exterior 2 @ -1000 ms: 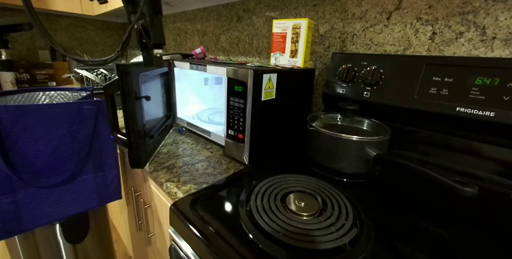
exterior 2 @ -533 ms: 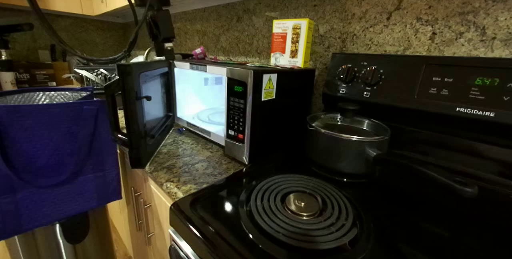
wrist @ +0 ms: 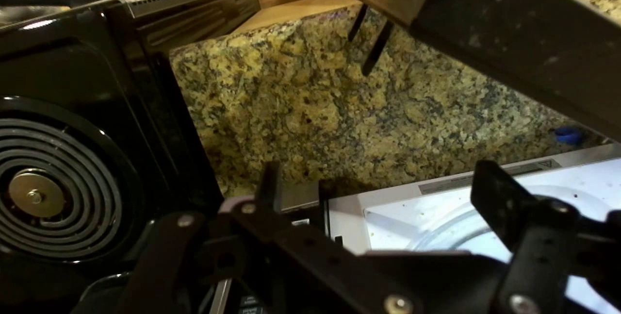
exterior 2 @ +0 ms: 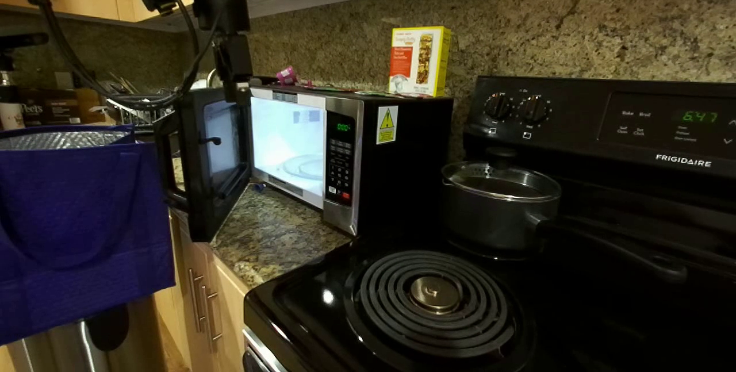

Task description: Open the microwave door fully

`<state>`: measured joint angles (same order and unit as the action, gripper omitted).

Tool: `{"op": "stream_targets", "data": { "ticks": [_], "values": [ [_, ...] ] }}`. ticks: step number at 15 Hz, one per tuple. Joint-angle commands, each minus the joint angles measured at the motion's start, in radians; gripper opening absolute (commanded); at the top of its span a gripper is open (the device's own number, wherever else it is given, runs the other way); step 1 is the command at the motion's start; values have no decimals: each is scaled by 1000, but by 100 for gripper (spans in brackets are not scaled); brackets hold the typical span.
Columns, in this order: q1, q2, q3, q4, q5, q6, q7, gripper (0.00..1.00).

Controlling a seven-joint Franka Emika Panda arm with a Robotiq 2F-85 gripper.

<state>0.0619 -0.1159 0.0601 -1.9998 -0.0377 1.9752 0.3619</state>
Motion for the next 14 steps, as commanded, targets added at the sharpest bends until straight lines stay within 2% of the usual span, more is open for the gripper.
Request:
{"op": "stream_targets", "data": {
  "ticks": [1, 8, 14],
  "values": [
    [-3, 11, 11, -2, 0, -44, -8, 100],
    [23, -57, 51, -36, -40, -129, -21, 100],
    [51, -119, 73, -74, -3, -147, -103, 100]
  ]
}}
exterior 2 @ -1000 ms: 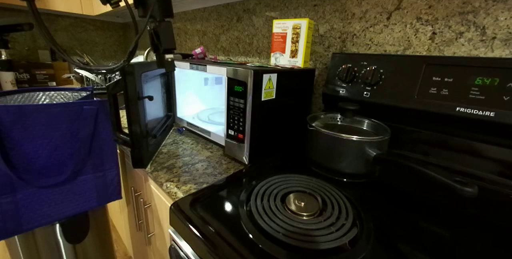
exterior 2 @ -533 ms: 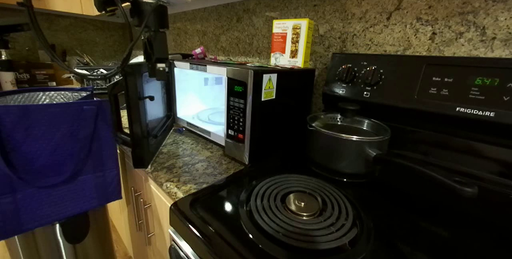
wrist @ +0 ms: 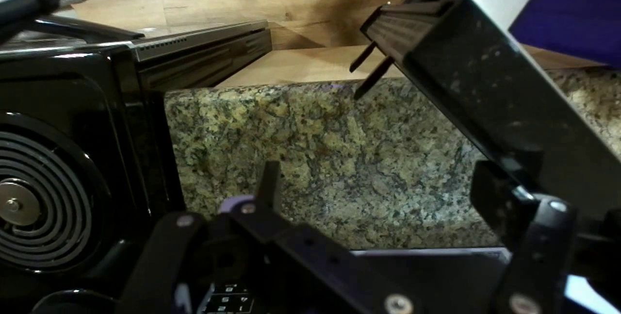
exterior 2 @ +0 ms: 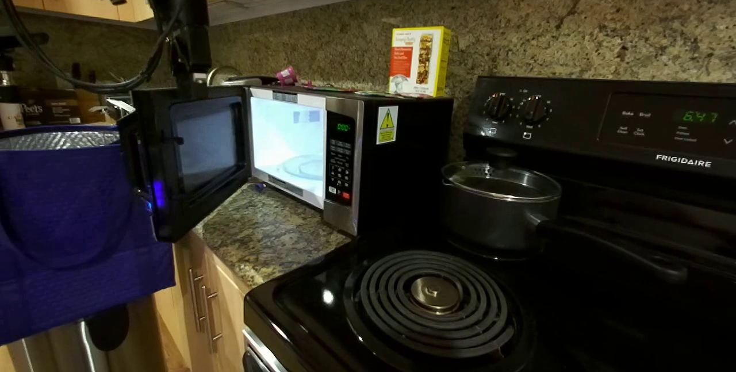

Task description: Open the microwave door fully

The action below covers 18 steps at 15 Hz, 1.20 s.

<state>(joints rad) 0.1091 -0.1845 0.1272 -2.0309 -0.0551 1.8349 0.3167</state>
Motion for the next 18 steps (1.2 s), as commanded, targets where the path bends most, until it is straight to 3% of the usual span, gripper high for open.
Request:
{"op": "stream_targets", "data": {
  "ticks": [1, 12, 18],
  "values": [
    [10, -61, 4, -53, 29, 6, -96, 100],
    [59, -26, -45, -46, 255, -23, -685, 100],
    [79, 28, -48, 10, 292, -122, -957, 100]
  ]
}}
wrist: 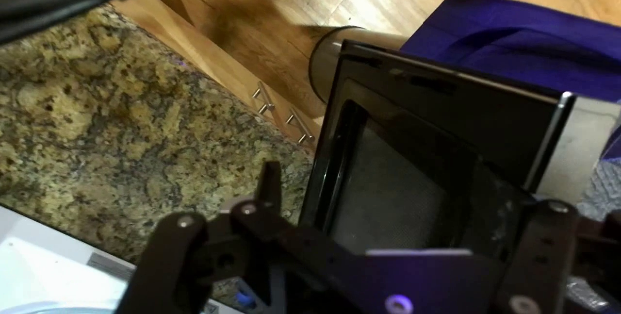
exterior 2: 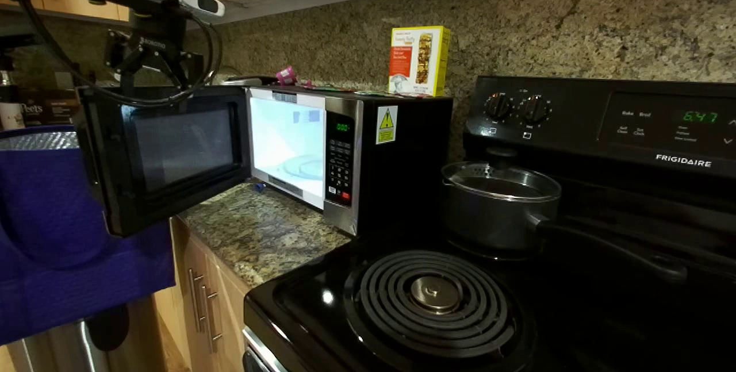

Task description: Open the microwave door fully

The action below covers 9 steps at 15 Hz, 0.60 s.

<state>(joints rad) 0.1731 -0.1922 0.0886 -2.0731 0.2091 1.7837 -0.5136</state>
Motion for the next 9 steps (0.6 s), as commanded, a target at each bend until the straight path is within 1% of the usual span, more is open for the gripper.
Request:
{"op": "stream_targets", "data": {
  "ticks": [1, 3, 4, 5, 9],
  "values": [
    [17, 46, -8, 67, 24, -96, -168, 100],
    [13, 62, -1, 94, 3, -138, -200, 100],
    [7, 65, 0, 103, -6, -148, -187, 100],
    [1, 66, 2, 109, -18, -153, -160, 100],
    [-35, 30, -13, 96, -65, -83, 0, 100]
  ]
}}
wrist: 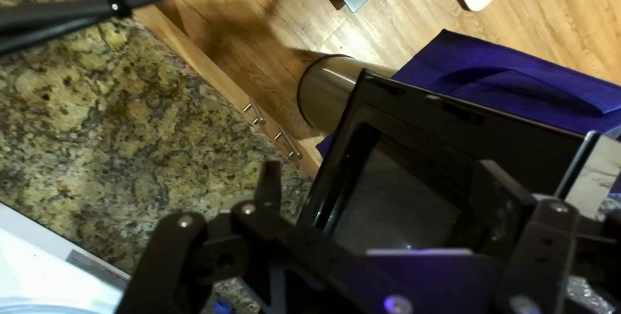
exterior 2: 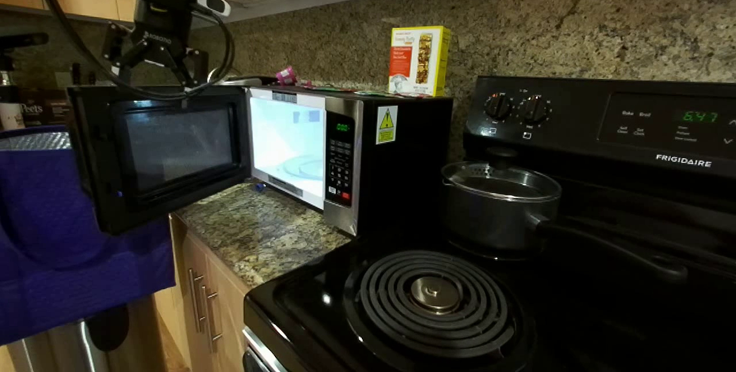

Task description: Open the microwave door fully

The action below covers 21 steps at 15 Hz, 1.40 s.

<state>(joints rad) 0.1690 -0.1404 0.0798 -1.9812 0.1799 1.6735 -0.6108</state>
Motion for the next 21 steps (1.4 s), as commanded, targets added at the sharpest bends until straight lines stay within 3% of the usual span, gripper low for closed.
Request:
{"op": "stream_targets", "data": {
  "ticks": [1, 8, 17, 20, 21],
  "values": [
    [-41, -32, -15, 4, -32, 39, 129, 100],
    [-111, -107, -62, -11, -79, 103, 374, 100],
    [-185, -122, -40, 65, -363, 32, 762, 100],
    [-170, -99, -66, 82, -289, 13, 752, 100],
    [-170, -124, -60, 52, -322, 39, 740, 100]
  ]
}}
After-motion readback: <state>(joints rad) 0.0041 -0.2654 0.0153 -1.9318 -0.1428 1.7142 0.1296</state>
